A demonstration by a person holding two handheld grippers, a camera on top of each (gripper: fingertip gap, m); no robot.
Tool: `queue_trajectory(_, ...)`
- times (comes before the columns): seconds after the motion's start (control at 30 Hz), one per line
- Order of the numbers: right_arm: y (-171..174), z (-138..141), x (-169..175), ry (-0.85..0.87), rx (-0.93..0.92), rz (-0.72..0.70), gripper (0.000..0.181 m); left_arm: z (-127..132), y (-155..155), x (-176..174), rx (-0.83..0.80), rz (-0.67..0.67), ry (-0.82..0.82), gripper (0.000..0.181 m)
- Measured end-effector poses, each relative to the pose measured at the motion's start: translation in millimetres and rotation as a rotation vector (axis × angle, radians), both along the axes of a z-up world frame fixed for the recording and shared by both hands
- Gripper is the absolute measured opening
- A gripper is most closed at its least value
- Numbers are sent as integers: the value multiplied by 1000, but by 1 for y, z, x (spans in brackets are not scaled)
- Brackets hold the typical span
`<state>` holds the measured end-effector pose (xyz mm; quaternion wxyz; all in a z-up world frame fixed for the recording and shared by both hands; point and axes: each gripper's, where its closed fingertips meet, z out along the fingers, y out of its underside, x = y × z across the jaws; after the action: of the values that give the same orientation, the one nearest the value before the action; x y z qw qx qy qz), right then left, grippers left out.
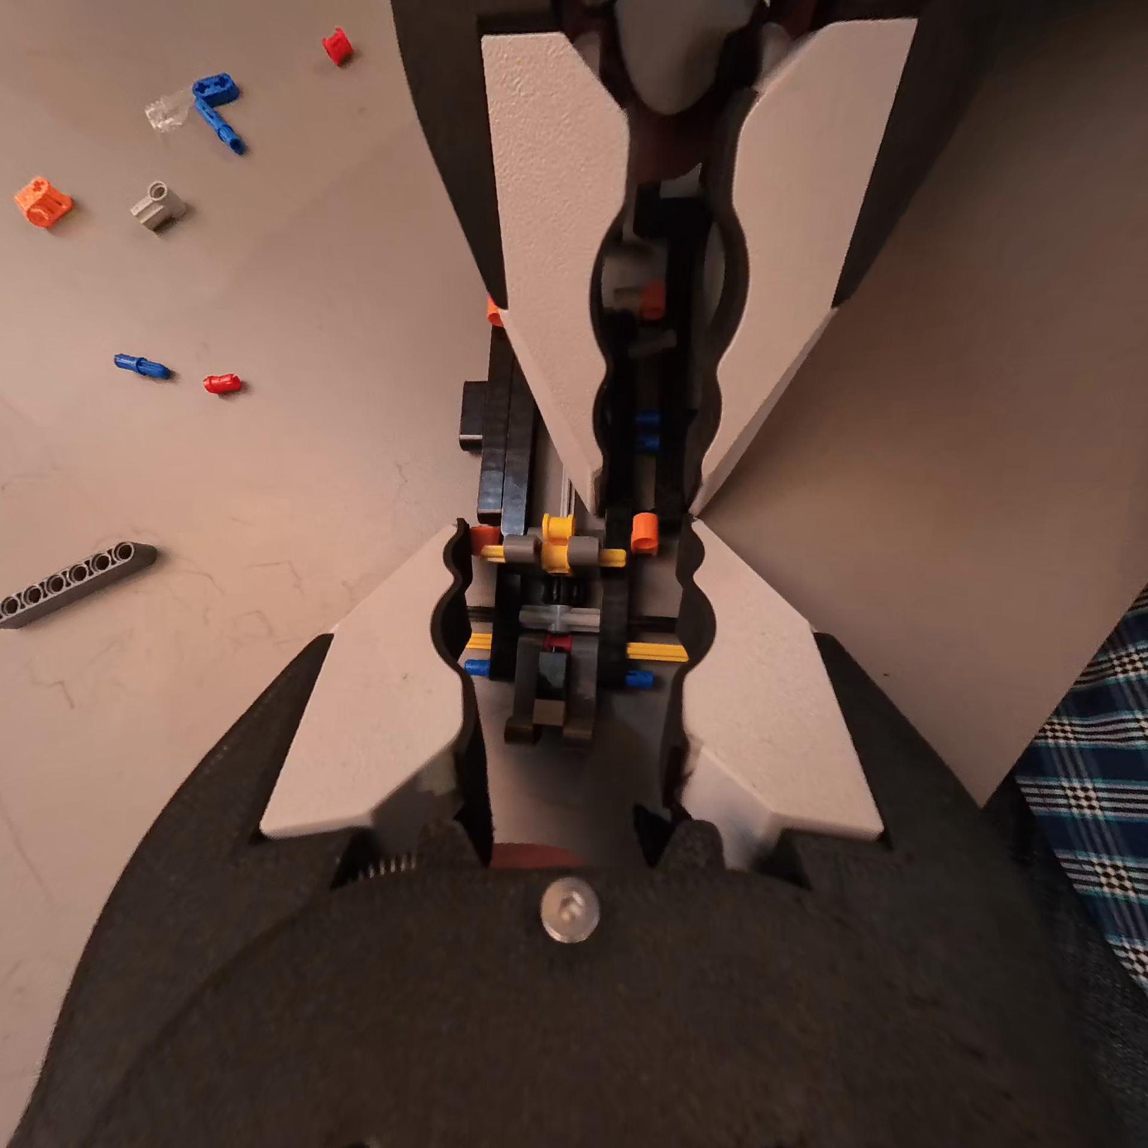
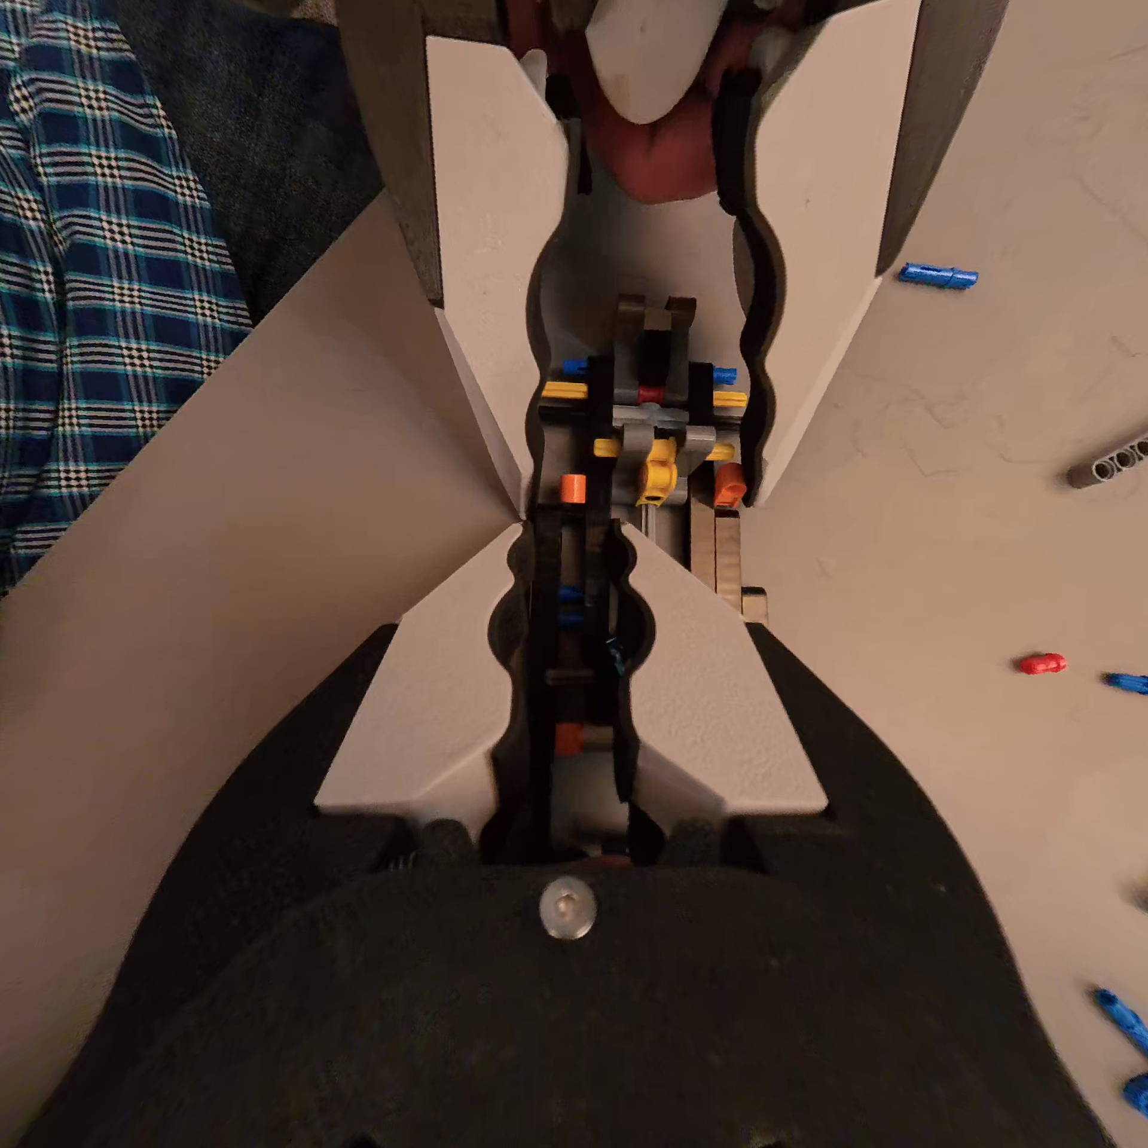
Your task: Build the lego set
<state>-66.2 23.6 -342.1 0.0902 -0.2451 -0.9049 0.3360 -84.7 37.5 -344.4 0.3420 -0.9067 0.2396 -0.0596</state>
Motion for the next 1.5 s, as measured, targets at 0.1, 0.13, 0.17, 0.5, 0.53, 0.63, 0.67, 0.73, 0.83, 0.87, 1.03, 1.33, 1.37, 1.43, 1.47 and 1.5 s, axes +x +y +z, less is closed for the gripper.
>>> queue_trajectory(0.1, 0, 0, 0, 17, 2, 9, 22, 0, 0, 0, 4, 0, -5, 65)
queue_trajectory(0.13, 0, 0, 0, 22, 1, 10, 21, 0, 0, 0, 6, 1, -8, 64)
queue_trajectory(0.17, 0, 0, -1, 32, 4, 9, 20, 0, 0, -1, 11, 2, -7, 61)
queue_trajectory(0.5, 1, -1, -1, 57, 20, 24, 19, 1, 0, 0, 23, -1, -5, 60)
queue_trajectory(0.53, 0, -1, -1, 54, 16, 22, 19, 1, 0, -1, 22, -1, -2, 60)
queue_trajectory(0.63, 1, 0, 0, 53, 6, 1, 19, 1, 1, 0, 25, -2, 0, 60)
queue_trajectory(0.67, 2, 2, 0, 65, 8, -2, 20, 1, 1, 0, 22, -3, -1, 60)
queue_trajectory(0.73, 4, 7, 4, 79, 2, -4, 24, 1, 0, 0, 17, -7, 4, 60)
queue_trajectory(0.83, 15, 19, 8, 87, -18, -43, 33, 1, -1, -2, 15, -9, 3, 60)
queue_trajectory(0.87, 20, 21, 10, 89, -19, -54, 33, 1, -1, -2, 14, -10, 2, 60)
queue_trajectory(1.03, 32, 16, 20, 73, 24, -72, 34, 1, -1, -3, 12, -16, 19, 61)
queue_trajectory(1.33, 48, 23, 34, 168, 82, -183, 27, 11, 1, -4, 20, -23, 49, 74)
queue_trajectory(1.37, 46, 23, 37, 174, 82, -181, 24, 14, 3, -3, 26, -29, 52, 75)
queue_trajectory(1.43, 41, 19, 42, 170, 80, -171, 21, 15, 8, 2, 22, -52, 66, 75)
queue_trajectory(1.47, 40, 16, 41, 168, 92, -172, 21, 14, 10, 4, 15, -67, 81, 76)
queue_trajectory(1.5, 39, 12, 41, 163, 110, -169, 19, 11, 12, 5, 2, -79, 96, 77)
